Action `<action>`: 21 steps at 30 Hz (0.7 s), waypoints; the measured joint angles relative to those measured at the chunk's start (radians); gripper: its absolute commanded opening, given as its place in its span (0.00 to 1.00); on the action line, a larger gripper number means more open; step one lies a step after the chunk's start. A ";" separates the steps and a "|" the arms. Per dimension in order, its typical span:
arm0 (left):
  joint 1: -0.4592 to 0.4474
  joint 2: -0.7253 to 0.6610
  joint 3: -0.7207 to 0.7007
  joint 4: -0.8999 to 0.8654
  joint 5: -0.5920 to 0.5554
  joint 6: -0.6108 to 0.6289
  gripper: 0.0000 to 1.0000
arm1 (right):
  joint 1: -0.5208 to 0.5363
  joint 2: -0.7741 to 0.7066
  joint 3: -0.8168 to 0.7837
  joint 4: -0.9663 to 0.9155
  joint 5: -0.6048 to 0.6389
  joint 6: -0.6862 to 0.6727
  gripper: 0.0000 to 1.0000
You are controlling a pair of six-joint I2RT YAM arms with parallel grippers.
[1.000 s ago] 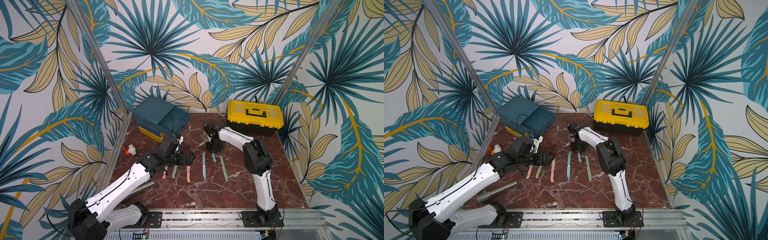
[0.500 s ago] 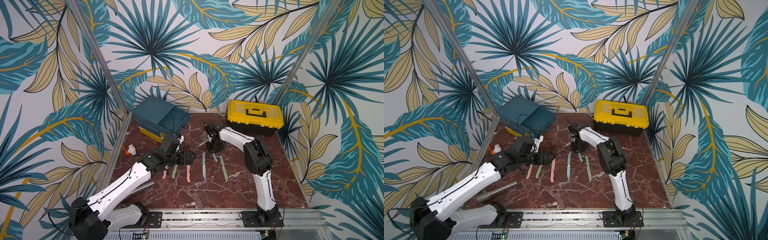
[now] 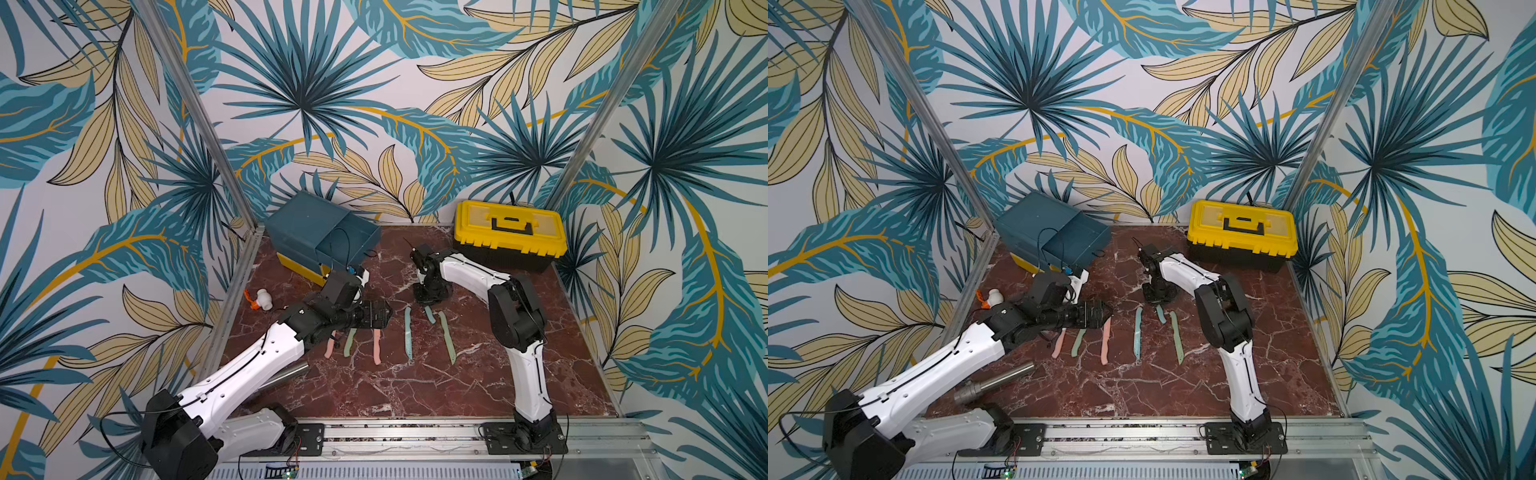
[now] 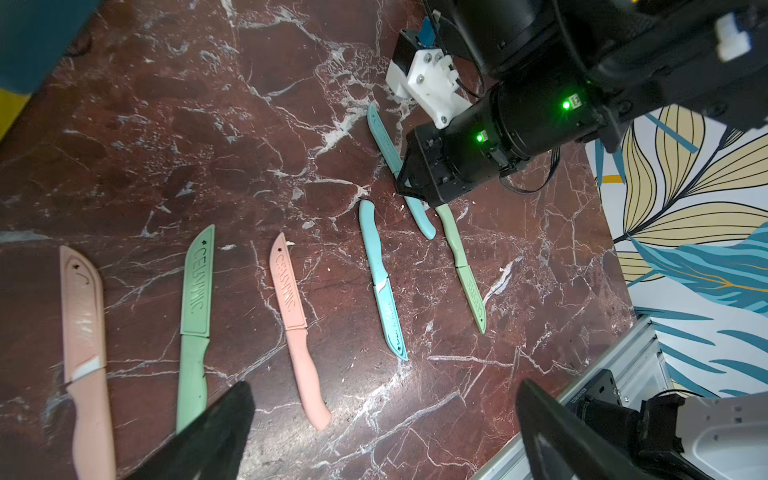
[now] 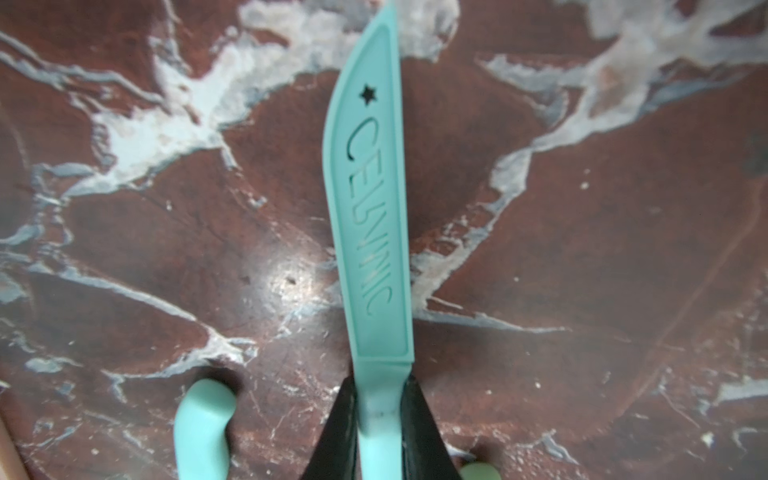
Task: Place the fruit knives into the drawer by color
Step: Pick up the fruit knife from the center of the board.
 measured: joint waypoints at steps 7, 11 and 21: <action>0.000 0.000 0.000 0.009 0.000 0.000 1.00 | -0.013 0.000 0.047 -0.051 0.014 0.001 0.01; 0.000 0.002 0.000 0.014 0.000 0.000 1.00 | -0.013 0.000 0.084 -0.076 0.022 0.009 0.01; 0.000 0.002 0.000 0.015 0.000 0.008 1.00 | -0.015 0.026 0.314 -0.239 0.018 0.190 0.00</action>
